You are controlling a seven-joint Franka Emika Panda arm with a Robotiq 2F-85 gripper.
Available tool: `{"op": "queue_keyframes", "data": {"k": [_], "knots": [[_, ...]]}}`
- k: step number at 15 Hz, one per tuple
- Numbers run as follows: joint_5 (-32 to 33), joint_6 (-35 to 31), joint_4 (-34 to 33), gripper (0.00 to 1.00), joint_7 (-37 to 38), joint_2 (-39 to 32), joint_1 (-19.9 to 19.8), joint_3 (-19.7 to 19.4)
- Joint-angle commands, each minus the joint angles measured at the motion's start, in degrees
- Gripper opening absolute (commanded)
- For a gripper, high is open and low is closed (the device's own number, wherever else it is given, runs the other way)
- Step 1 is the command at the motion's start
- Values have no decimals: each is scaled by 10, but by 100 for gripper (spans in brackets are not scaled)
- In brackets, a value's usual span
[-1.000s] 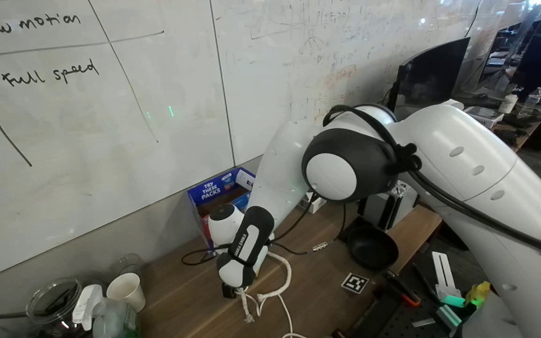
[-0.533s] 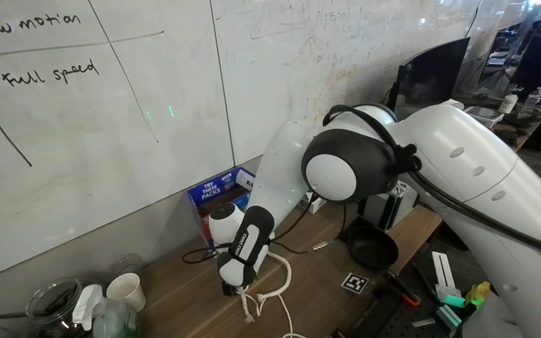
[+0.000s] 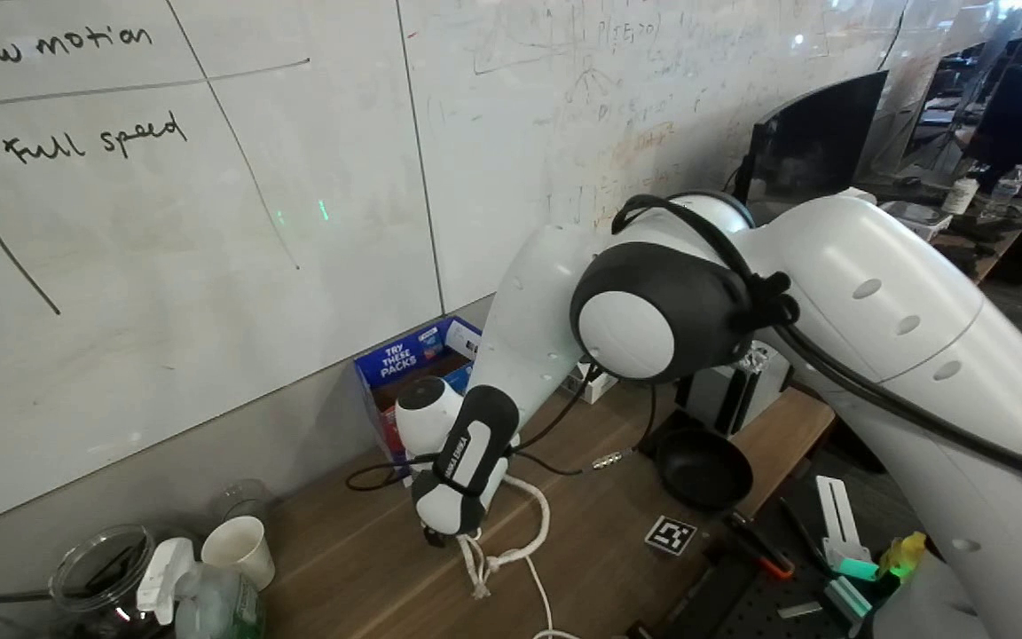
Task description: Put the ropes in the box
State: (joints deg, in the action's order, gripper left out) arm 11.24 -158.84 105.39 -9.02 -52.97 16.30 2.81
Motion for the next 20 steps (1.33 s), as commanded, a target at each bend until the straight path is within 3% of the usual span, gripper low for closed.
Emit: {"op": "queue_keyframes", "data": {"k": [1,5,10,16,20], "knots": [[16,22,-2,12,21,3,10,-17],[18,50,-5,14,49,17,21,-36],[53,71,24,14,132,78,71,-97],[142,129,54,13,275,178,144,-167],[210,190,56,14,368,241,154,-170]]}}
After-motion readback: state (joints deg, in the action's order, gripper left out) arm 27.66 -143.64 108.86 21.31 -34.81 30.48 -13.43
